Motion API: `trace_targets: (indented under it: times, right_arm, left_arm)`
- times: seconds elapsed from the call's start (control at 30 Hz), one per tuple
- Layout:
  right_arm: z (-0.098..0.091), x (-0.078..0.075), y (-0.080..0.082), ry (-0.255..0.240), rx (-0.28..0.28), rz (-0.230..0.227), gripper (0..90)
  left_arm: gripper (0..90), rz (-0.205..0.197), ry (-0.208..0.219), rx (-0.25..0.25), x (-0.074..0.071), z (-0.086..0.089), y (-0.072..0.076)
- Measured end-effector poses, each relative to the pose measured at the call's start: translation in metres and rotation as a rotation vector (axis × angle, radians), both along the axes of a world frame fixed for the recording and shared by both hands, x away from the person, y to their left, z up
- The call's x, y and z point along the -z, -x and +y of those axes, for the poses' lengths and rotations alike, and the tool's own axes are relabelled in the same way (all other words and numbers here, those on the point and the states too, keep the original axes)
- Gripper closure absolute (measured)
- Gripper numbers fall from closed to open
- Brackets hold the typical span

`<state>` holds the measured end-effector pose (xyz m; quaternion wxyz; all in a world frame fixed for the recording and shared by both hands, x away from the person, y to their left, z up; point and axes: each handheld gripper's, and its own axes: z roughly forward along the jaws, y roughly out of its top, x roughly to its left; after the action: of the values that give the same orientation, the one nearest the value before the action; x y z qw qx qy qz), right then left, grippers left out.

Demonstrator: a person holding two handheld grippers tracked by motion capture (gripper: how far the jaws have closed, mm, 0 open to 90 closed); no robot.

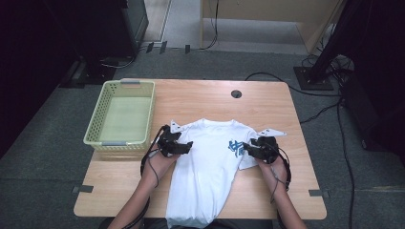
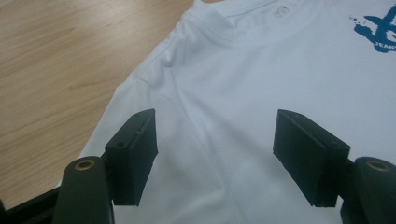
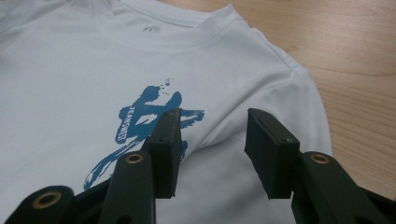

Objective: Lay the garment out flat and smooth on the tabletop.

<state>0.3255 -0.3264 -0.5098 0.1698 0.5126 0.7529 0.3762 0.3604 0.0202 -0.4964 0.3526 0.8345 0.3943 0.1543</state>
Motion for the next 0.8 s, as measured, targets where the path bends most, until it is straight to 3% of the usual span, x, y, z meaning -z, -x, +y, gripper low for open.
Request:
trace_targets:
  times: [0.13,0.47,0.6,0.8]
  right_arm:
    - [0.002,0.001,0.004,0.003,-0.006,0.008,54.3]
    - [0.006,-0.005,0.019,0.018,0.002,-0.032,43.4]
    - [0.006,0.001,0.017,-0.002,-0.001,0.003,41.1]
    - [0.007,0.009,0.014,-0.008,-0.004,0.032,35.3]
  left_arm:
    - [31.4,0.0,-0.021,0.006,0.003,0.003,0.009]
    - [31.3,0.002,-0.036,0.009,0.009,0.004,0.02]
    - [31.2,0.012,-0.055,0.005,0.015,0.003,0.02]
    - [27.7,0.008,-0.038,-0.004,0.018,0.005,0.018]
